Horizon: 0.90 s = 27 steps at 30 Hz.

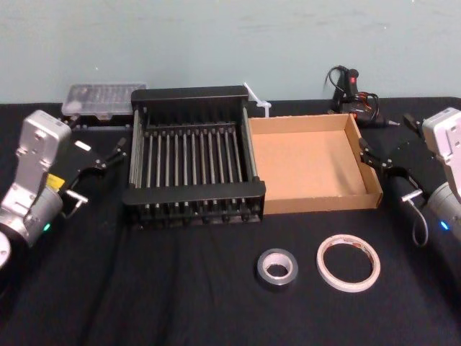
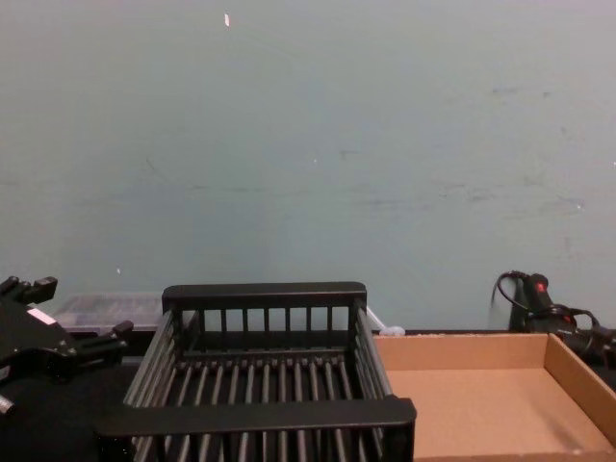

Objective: Pick up the white tape and place it into the black box , Pick up the silver tape and place it into the brown box.

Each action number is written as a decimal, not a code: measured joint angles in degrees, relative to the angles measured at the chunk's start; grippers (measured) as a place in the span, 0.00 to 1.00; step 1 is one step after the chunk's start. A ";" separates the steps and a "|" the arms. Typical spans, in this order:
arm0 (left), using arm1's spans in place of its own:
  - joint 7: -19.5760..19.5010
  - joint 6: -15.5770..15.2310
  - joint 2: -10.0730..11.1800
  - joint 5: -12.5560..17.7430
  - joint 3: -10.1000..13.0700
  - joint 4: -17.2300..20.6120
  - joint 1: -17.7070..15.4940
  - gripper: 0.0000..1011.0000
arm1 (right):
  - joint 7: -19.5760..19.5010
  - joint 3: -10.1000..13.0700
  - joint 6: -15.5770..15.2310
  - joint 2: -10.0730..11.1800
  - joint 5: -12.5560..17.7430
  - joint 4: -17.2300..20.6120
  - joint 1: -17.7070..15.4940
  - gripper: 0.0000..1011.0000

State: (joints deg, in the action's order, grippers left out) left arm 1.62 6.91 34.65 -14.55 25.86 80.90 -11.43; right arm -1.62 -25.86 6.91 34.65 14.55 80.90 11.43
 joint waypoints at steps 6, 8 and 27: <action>0.00 0.00 0.00 0.00 0.00 0.00 0.00 0.99 | 0.00 0.00 0.00 0.00 0.00 0.00 0.00 0.99; 0.00 0.00 0.00 0.00 0.00 0.00 0.00 0.99 | 0.00 0.00 0.00 0.00 0.00 0.00 0.00 0.99; 0.00 0.00 0.00 0.00 0.00 0.00 0.00 0.99 | 0.00 0.00 0.00 0.00 0.00 0.00 0.00 0.99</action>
State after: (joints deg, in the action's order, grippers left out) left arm 1.62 6.91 34.65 -14.55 25.86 80.90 -11.43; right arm -1.62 -25.86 6.91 34.64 14.54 80.90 11.43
